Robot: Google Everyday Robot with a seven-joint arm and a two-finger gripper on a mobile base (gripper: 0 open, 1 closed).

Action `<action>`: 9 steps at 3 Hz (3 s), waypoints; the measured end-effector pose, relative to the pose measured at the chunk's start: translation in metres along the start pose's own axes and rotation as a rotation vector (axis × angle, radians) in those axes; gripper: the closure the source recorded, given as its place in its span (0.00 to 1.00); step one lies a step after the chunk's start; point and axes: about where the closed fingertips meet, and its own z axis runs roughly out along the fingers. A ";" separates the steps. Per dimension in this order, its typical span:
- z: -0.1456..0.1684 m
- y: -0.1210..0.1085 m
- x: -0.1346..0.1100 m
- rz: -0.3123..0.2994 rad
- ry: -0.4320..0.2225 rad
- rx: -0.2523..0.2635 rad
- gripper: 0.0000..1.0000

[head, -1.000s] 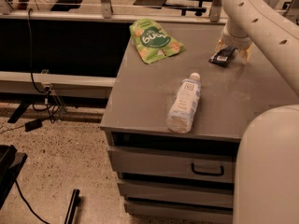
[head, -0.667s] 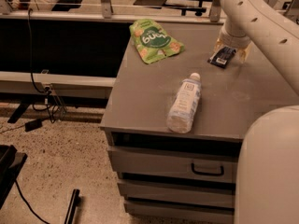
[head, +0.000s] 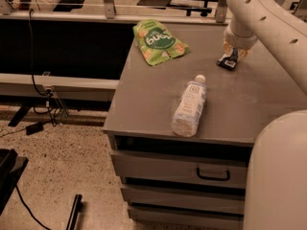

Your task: Move rxbar blueberry near blue plastic bottle

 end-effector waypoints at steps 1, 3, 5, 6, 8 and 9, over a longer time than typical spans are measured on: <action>0.001 0.001 -0.002 -0.005 -0.006 -0.002 1.00; -0.006 0.004 0.001 0.035 -0.012 -0.003 1.00; -0.058 0.011 0.019 0.174 -0.035 0.108 1.00; -0.080 0.016 0.025 0.215 -0.056 0.159 1.00; -0.111 0.062 -0.006 0.205 -0.163 0.255 1.00; -0.123 0.110 -0.048 0.167 -0.232 0.317 1.00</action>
Offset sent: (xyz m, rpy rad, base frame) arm -0.0042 -0.0050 0.0041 -0.0190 0.0066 -0.0234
